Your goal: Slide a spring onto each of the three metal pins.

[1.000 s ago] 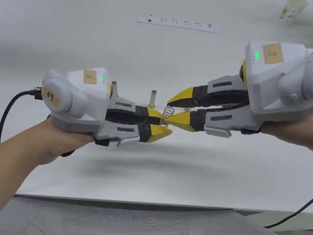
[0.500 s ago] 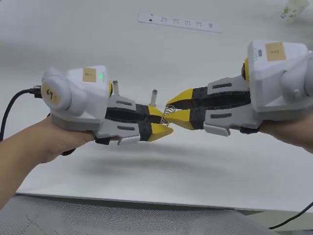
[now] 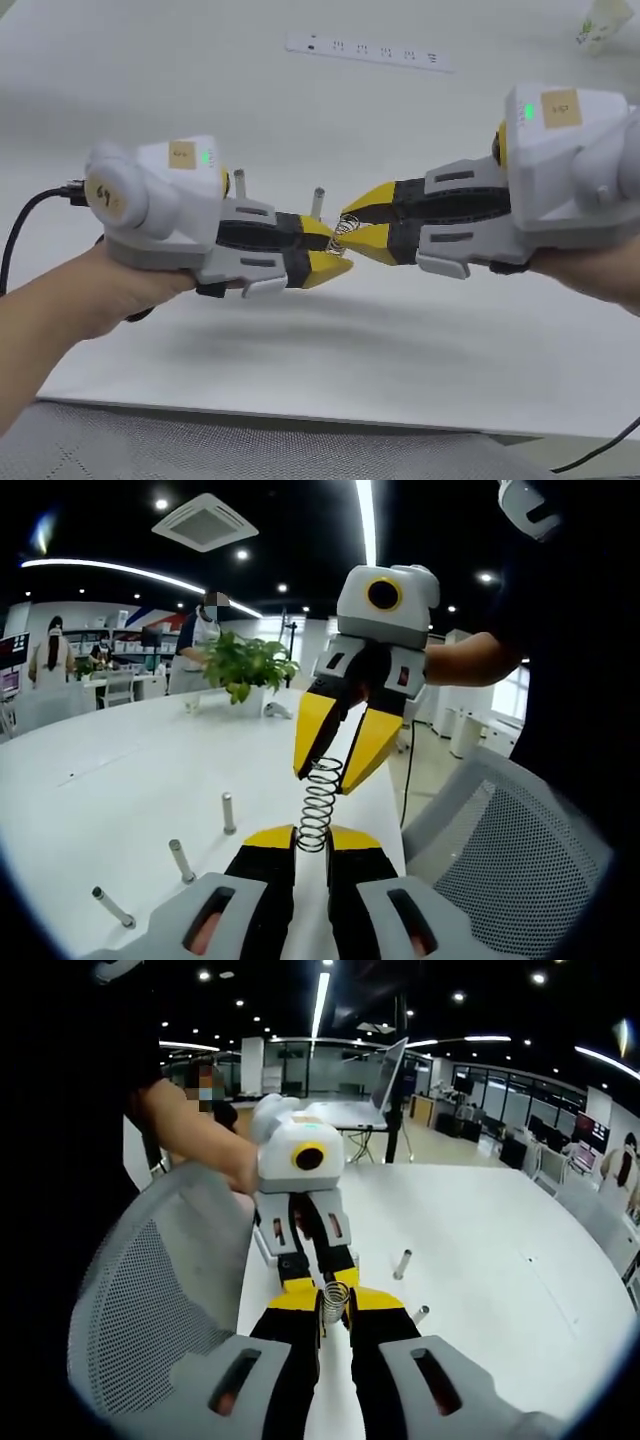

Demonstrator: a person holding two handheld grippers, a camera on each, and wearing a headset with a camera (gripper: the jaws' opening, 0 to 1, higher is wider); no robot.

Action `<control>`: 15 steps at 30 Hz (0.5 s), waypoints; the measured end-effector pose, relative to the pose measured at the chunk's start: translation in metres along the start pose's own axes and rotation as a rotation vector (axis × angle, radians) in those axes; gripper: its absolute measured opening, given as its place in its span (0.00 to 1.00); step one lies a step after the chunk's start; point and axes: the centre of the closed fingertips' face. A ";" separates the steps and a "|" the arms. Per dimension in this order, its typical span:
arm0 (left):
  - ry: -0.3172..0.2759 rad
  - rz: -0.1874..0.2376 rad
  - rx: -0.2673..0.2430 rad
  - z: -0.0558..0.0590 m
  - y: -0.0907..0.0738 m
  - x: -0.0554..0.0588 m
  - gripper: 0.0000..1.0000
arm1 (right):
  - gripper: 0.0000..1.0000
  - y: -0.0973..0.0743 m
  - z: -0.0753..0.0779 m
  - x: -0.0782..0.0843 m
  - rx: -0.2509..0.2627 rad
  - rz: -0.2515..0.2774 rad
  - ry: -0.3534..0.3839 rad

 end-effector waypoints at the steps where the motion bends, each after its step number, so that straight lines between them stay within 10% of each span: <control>1: -0.002 -0.002 -0.012 -0.003 -0.001 0.001 0.03 | 0.08 0.000 0.000 0.000 0.003 0.000 -0.001; 15: -0.038 -0.016 -0.078 -0.016 -0.017 0.011 0.12 | 0.08 0.002 0.004 -0.002 0.012 -0.010 -0.024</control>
Point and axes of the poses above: the centre of the closed fingertips' face, and the gripper's own axes: y roughly forward along the fingers, z roughly to its right, x roughly out of its underside, and after that the axes turned 8 degrees about -z, right-handed
